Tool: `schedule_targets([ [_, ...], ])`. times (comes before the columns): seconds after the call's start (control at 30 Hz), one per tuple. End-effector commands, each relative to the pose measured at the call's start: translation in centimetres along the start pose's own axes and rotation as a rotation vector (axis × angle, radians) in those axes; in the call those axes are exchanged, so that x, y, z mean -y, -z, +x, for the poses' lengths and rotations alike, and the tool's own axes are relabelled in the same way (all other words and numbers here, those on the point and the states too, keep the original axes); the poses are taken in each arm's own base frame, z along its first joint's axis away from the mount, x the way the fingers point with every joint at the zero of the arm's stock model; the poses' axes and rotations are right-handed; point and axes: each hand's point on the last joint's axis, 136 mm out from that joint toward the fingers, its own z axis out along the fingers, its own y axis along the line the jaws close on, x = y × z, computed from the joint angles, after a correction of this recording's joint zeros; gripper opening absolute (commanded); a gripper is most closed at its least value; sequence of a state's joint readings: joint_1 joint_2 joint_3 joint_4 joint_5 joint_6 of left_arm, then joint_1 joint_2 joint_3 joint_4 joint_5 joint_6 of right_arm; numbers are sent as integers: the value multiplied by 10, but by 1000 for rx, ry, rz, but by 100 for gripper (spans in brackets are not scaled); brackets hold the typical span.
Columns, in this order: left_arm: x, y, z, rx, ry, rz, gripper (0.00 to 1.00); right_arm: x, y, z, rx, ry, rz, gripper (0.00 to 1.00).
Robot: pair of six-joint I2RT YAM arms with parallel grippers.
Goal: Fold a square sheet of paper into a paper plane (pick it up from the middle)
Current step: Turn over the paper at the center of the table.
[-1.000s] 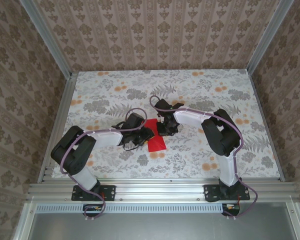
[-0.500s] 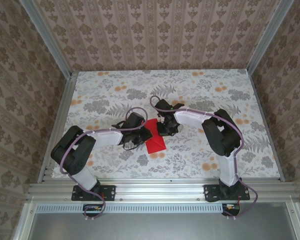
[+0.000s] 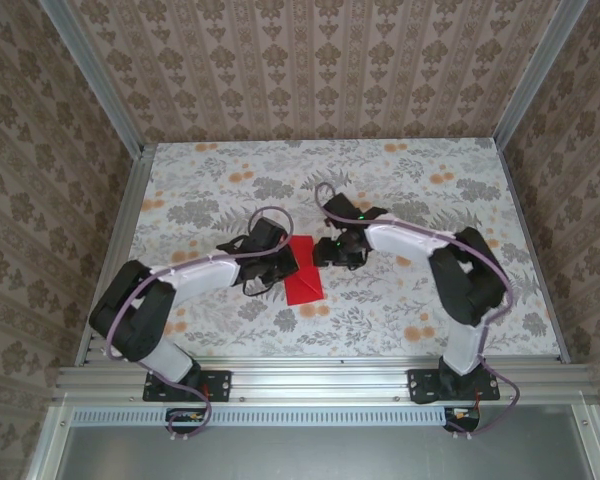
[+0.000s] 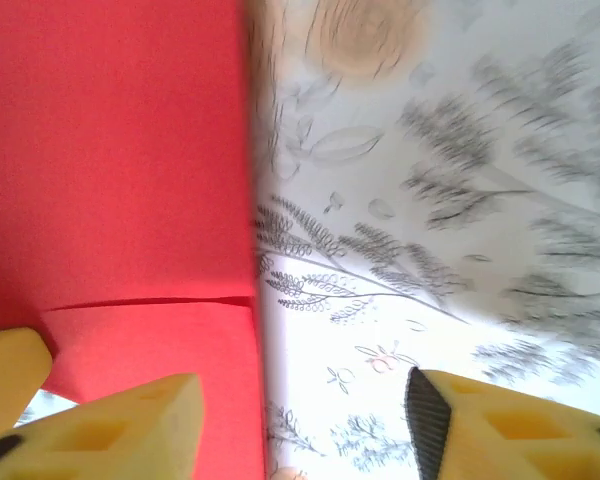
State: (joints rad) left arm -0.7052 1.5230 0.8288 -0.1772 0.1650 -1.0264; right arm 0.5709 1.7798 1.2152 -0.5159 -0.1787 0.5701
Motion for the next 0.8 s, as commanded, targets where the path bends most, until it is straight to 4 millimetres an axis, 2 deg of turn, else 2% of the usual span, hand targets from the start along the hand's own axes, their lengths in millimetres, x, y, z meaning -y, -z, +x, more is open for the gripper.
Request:
schedule_targets([
  [0.0, -6, 40, -15, 60, -130, -116, 0, 9, 53, -33, 219, -38, -17, 67],
  [0.07, -12, 60, -20, 74, -192, -196, 0, 23, 67, -35, 281, -56, 5, 71],
  [0.17, -25, 91, -29, 87, -280, -347, 0, 41, 81, -31, 341, -83, 35, 81],
  [0.3, -38, 125, -47, 128, -368, -525, 0, 52, 92, -23, 383, -110, 44, 87],
  [0.37, -41, 135, -54, 144, -397, -586, 0, 57, 93, -19, 388, -122, 54, 88],
  [0.5, -47, 137, -67, 148, -442, -714, 0, 70, 91, -11, 394, -159, 91, 89],
  [0.67, -55, 125, -84, 147, -492, -899, 0, 82, 96, -4, 417, -198, 114, 90],
  [0.77, -55, 111, -92, 148, -531, -989, 0, 88, 102, -1, 434, -216, 124, 90],
])
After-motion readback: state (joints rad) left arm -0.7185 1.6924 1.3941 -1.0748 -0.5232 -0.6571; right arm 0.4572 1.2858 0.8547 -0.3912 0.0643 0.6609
